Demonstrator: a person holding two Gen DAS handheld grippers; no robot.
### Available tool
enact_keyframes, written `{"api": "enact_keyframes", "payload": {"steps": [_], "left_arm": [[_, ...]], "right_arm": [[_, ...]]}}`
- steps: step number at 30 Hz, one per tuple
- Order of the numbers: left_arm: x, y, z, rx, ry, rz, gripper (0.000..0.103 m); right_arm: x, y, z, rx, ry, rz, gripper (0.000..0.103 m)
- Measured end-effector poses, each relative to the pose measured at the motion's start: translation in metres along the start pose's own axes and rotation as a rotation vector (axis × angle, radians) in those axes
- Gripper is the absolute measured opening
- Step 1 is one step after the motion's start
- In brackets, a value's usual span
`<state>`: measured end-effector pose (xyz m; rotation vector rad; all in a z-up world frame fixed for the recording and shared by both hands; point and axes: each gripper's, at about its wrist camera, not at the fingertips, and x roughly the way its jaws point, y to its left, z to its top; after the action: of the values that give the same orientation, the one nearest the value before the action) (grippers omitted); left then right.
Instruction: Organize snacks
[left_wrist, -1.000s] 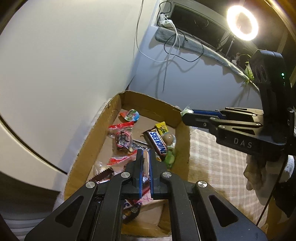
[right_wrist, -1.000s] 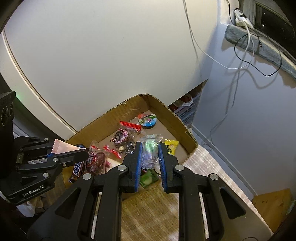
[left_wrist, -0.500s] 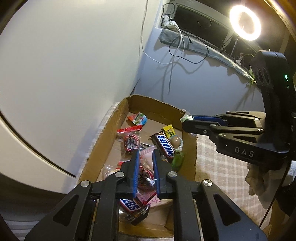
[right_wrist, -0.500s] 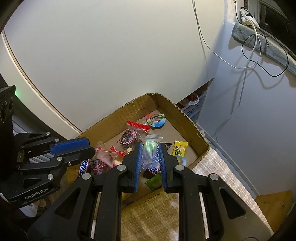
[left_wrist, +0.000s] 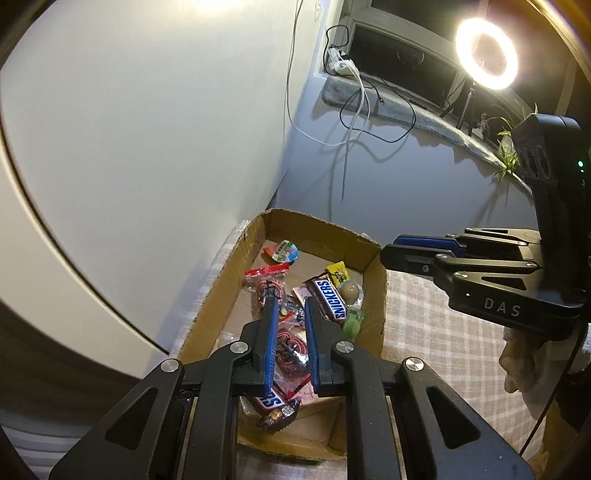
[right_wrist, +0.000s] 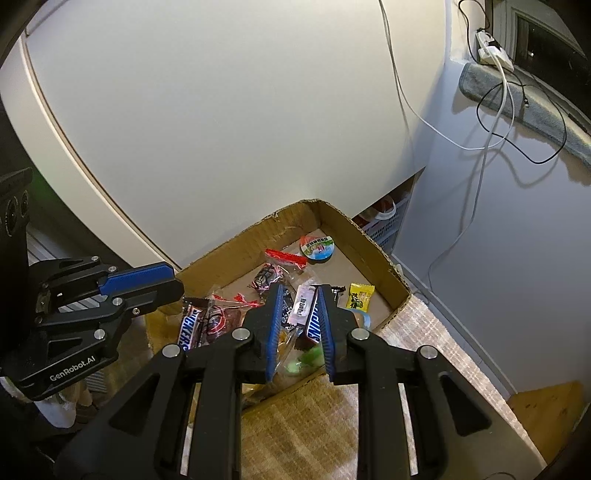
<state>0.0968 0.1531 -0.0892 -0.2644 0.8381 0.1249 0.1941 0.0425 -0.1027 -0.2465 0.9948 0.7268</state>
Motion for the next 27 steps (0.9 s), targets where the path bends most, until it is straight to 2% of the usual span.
{"api": "enact_keyframes", "payload": {"steps": [2,3,6,8,9,11,14,15,16,17,21,27], "left_arm": [[-0.004,-0.001,0.0,0.003,-0.008,0.006,0.016],[-0.007,-0.002,-0.001,0.004,-0.013,0.009,0.017],[-0.014,-0.002,-0.002,0.001,-0.023,0.015,0.017],[-0.018,-0.004,-0.003,0.006,-0.023,0.022,0.021],[-0.02,-0.005,-0.004,0.009,-0.027,0.028,0.027],[-0.025,-0.006,-0.004,0.008,-0.035,0.034,0.035],[-0.032,-0.009,-0.004,-0.002,-0.044,0.042,0.05],[-0.035,-0.01,-0.004,-0.008,-0.047,0.046,0.058],[-0.038,-0.011,-0.005,-0.011,-0.046,0.054,0.066],[-0.04,-0.013,-0.005,-0.009,-0.044,0.064,0.069],[-0.051,-0.022,-0.009,0.012,-0.065,0.115,0.08],[-0.063,-0.029,-0.014,0.003,-0.07,0.143,0.08]], "right_arm": [[-0.008,0.001,-0.001,0.005,-0.015,-0.001,0.035],[-0.012,0.001,-0.002,0.006,-0.022,-0.002,0.038],[-0.024,0.002,-0.005,0.014,-0.04,-0.003,0.04],[-0.029,0.001,-0.006,0.022,-0.048,-0.004,0.041],[-0.034,0.001,-0.007,0.03,-0.052,-0.006,0.044],[-0.04,0.0,-0.009,0.039,-0.062,-0.01,0.062],[-0.052,-0.001,-0.014,0.052,-0.085,-0.016,0.071],[-0.055,-0.001,-0.016,0.058,-0.089,-0.024,0.073],[-0.058,-0.002,-0.017,0.064,-0.09,-0.03,0.078],[-0.061,-0.002,-0.02,0.071,-0.091,-0.035,0.083],[-0.074,-0.007,-0.031,0.102,-0.098,-0.049,0.088],[-0.087,-0.017,-0.046,0.158,-0.104,-0.074,0.091]]}}
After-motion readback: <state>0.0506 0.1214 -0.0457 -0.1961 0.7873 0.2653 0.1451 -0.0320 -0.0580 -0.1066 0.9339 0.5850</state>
